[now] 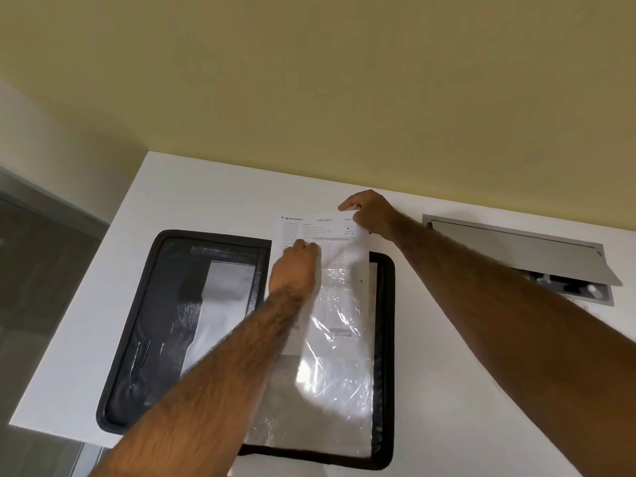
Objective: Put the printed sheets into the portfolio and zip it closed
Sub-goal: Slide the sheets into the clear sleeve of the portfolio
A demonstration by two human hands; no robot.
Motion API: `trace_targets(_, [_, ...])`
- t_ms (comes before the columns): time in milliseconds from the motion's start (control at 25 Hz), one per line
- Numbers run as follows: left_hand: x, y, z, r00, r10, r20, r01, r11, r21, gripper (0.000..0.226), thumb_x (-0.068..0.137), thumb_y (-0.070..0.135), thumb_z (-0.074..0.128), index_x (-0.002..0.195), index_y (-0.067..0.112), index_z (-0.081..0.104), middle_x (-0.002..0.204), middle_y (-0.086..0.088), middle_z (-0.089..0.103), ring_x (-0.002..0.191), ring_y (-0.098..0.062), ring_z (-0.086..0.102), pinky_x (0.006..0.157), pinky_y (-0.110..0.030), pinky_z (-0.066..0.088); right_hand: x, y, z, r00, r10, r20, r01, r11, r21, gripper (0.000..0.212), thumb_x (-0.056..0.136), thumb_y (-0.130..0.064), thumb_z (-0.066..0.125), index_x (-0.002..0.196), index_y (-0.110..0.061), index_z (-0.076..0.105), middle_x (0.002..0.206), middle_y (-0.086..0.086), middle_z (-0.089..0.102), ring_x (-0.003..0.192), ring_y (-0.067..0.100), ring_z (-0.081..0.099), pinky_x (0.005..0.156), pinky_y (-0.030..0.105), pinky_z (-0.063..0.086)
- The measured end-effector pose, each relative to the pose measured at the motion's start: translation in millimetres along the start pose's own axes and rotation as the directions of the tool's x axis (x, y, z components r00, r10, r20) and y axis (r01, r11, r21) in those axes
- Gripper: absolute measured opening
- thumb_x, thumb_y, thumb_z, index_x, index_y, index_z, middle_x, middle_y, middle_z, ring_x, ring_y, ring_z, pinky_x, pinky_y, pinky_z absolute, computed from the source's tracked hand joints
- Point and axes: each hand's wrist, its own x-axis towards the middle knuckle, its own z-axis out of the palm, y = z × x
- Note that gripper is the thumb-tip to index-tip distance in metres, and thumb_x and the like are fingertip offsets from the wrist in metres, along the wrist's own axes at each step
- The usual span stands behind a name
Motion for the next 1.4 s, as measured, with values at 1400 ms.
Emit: trace_targets(1400, [-56.9,-27.3,38.6,0.974,-0.134,-0.183,0.084,0.964,-0.253,0.063,0.099,0.049,0.049,0.152,0.018,0.031,0.164,-0.005,0.026,0.150,-0.024,0.025,0.121,-0.043,0.025,-100.1,57.8,39.1,0.992,-0.094,-0.081,0.069,0.963,-0.262,0.030,0.087,-0.014,0.044,0.098,-0.016,0.072,0.104,0.003,0.068,0.100,0.022,0.060,0.085,0.033,0.047])
